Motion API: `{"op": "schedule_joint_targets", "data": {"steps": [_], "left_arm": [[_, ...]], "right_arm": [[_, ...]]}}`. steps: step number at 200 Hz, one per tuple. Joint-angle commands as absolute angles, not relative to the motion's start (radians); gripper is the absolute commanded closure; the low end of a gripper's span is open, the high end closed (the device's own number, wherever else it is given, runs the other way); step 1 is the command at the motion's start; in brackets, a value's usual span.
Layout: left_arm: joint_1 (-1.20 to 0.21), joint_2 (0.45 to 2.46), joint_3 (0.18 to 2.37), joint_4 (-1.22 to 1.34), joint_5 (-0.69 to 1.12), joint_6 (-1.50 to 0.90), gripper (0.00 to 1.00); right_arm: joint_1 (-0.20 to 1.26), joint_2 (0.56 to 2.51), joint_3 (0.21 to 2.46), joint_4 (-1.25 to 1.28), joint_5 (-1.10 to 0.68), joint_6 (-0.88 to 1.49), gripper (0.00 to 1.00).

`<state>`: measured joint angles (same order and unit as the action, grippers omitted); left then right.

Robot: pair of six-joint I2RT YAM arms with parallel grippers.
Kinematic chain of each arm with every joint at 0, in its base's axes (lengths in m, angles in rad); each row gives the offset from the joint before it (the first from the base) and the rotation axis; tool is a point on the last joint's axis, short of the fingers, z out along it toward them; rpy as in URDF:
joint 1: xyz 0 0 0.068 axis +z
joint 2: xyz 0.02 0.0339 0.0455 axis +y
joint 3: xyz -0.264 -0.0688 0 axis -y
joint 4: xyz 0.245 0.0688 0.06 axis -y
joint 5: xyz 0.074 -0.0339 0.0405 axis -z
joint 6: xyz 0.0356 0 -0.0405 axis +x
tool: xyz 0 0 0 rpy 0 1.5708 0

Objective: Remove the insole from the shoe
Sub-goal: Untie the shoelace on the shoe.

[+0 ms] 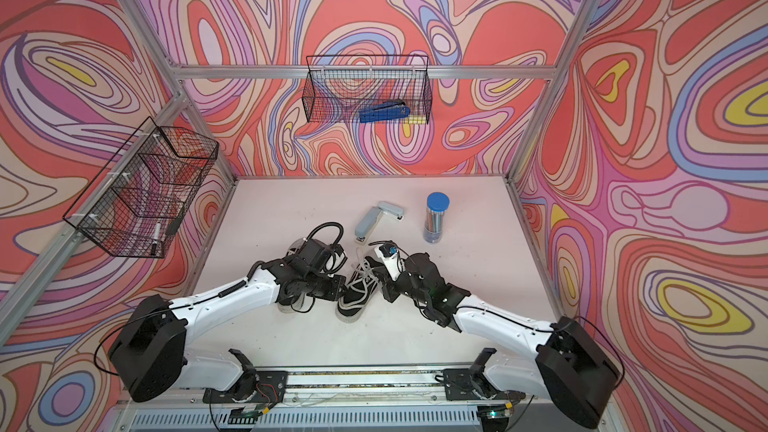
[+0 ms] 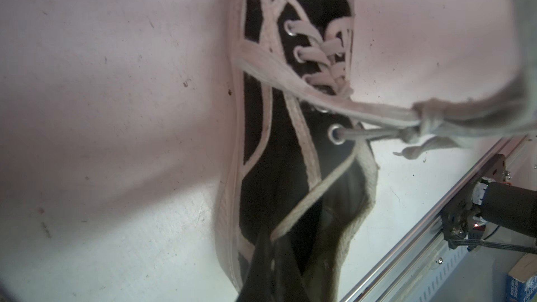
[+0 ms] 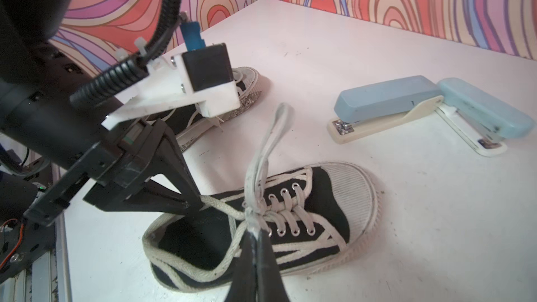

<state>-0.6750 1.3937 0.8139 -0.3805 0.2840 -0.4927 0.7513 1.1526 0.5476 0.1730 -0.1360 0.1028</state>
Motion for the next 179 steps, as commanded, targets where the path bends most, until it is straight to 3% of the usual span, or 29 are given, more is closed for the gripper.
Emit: {"op": "schedule_joint_targets", "data": {"steps": [1, 69, 132, 179], "left_arm": [[-0.673, 1.373, 0.803, -0.39, 0.236, -0.538, 1.0], [-0.673, 1.349, 0.778, -0.383, 0.189, -0.562, 1.0], [-0.673, 1.334, 0.775, -0.45, 0.116, -0.588, 1.0], [-0.673, 1.336, 0.794, -0.556, 0.041, -0.606, 1.0]], "right_arm": [[0.746, 1.076, 0.636, 0.068, -0.051, 0.192, 1.0], [0.747, 1.043, 0.84, -0.065, 0.029, 0.307, 1.0], [0.747, 1.097, 0.803, -0.058, 0.064, 0.376, 1.0], [0.743, 1.054, 0.879, -0.18, 0.327, 0.326, 1.0]]}}
